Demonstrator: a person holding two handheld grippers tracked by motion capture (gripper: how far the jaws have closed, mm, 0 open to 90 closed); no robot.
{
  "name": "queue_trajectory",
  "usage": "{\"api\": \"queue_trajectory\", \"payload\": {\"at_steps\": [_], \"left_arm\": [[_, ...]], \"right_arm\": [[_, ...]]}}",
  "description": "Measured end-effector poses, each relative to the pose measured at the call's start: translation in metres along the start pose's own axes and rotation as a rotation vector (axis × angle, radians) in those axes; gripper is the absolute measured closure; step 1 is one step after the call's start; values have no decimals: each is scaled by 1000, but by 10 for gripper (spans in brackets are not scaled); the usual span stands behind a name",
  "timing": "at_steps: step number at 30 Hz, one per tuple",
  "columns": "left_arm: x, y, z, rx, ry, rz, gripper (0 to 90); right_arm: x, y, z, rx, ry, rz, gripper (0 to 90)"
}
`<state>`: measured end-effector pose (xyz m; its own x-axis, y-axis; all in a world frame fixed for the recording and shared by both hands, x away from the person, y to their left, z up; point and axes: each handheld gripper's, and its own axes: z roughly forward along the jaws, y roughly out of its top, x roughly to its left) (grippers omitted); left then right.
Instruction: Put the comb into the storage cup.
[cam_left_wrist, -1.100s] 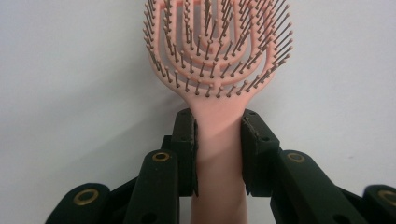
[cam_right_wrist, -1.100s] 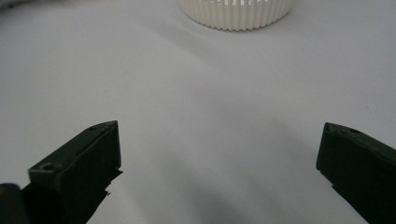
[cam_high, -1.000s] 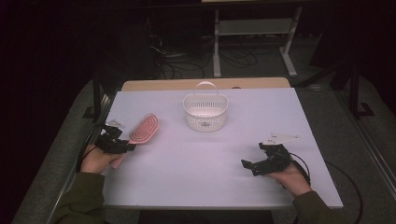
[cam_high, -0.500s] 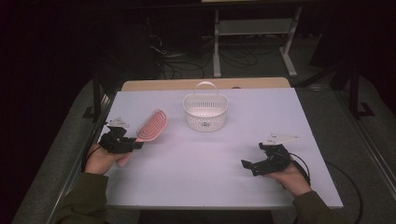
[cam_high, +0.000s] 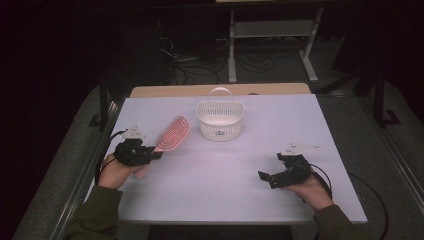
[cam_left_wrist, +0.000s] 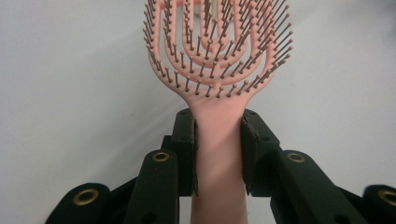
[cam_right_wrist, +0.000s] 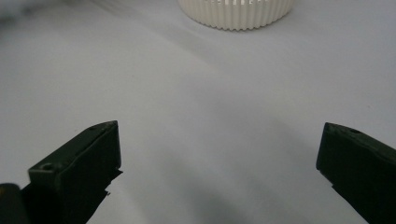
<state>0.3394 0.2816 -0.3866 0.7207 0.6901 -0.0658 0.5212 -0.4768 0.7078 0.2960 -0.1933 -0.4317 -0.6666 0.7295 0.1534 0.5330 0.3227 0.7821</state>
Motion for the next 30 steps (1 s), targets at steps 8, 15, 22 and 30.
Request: {"api": "queue_trajectory", "payload": {"at_steps": [8, 15, 22, 30], "left_arm": [[-12, 4, 1, -61, -24, 40, 703], [-22, 7, 7, -85, -49, 60, 702], [-34, 11, 14, -115, -82, 77, 702], [-46, 14, 21, -149, -112, 86, 702]], "right_arm": [[-1, 0, 0, 1, -1, 5, 0], [-1, 0, 0, -1, -1, 3, 0], [-1, 0, -1, -4, -2, 8, 0], [-1, 0, 0, -2, -2, 13, 0]]}}
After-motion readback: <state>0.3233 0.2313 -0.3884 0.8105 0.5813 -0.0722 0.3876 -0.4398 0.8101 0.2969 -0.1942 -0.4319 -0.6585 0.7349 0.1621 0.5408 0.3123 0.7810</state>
